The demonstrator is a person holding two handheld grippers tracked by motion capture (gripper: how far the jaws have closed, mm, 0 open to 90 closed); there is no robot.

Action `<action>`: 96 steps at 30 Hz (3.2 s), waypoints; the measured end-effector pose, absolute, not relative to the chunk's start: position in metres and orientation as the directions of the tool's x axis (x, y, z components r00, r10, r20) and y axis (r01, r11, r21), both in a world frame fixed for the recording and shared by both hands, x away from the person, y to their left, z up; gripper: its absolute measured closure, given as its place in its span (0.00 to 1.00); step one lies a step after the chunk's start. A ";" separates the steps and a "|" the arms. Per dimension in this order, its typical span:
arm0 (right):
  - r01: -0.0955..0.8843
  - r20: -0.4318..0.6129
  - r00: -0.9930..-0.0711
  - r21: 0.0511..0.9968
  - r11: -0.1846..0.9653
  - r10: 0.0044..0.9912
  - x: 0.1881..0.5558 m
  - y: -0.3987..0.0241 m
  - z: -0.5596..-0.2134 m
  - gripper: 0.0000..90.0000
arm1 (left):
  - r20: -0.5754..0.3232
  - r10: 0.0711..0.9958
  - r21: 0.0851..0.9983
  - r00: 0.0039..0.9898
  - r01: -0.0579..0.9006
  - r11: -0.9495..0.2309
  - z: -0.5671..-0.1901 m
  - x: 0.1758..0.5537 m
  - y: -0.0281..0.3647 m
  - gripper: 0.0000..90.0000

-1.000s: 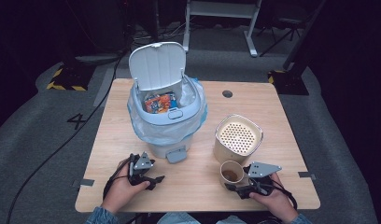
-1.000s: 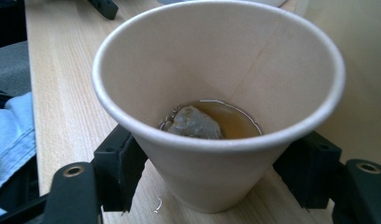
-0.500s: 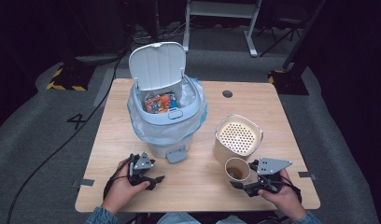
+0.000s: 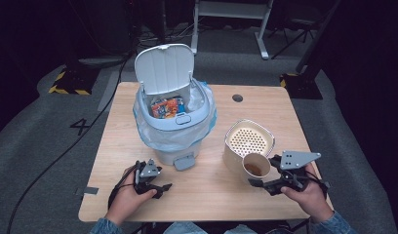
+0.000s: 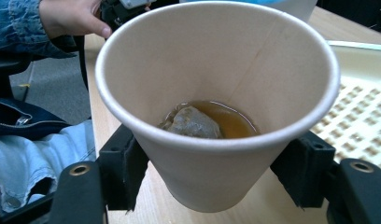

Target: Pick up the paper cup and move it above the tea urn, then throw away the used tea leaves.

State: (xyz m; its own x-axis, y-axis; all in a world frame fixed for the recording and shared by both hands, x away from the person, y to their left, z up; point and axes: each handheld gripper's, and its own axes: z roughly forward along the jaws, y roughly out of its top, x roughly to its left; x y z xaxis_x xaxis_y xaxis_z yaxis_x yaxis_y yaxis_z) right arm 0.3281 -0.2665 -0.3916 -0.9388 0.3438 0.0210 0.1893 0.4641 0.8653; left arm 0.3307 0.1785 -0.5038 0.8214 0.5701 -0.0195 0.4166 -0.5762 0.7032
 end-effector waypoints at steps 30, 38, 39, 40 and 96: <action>0.089 -0.129 -0.909 0.869 0.487 0.397 0.386 -0.275 -0.334 0.38 | -0.021 0.564 0.704 0.825 0.413 -0.578 -0.504 0.333 0.177 0.28; 0.067 -0.181 -0.893 0.852 0.519 0.412 0.403 -0.277 -0.334 0.39 | -0.020 0.565 0.704 0.825 0.413 -0.578 -0.504 0.333 0.177 0.28; 0.070 -0.181 -0.891 0.851 0.520 0.417 0.405 -0.277 -0.334 0.39 | -0.021 0.565 0.704 0.825 0.413 -0.578 -0.504 0.333 0.177 0.28; 0.060 -0.191 -0.889 0.852 0.520 0.415 0.408 -0.279 -0.334 0.39 | -0.020 0.565 0.704 0.825 0.413 -0.578 -0.504 0.333 0.177 0.28; -0.147 -0.691 -0.645 0.532 0.834 0.328 0.421 -0.274 -0.332 0.39 | -0.020 0.559 0.703 0.829 0.410 -0.581 -0.504 0.334 0.177 0.28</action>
State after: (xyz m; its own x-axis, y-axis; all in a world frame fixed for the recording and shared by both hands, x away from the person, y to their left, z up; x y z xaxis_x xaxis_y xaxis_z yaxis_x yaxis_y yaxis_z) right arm 0.4214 -0.2742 -0.3324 -0.6445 0.3276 -0.6909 -0.1467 0.8338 0.5323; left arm 0.3345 0.1773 -0.5039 0.8288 0.5592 -0.0205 0.4096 -0.5812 0.7032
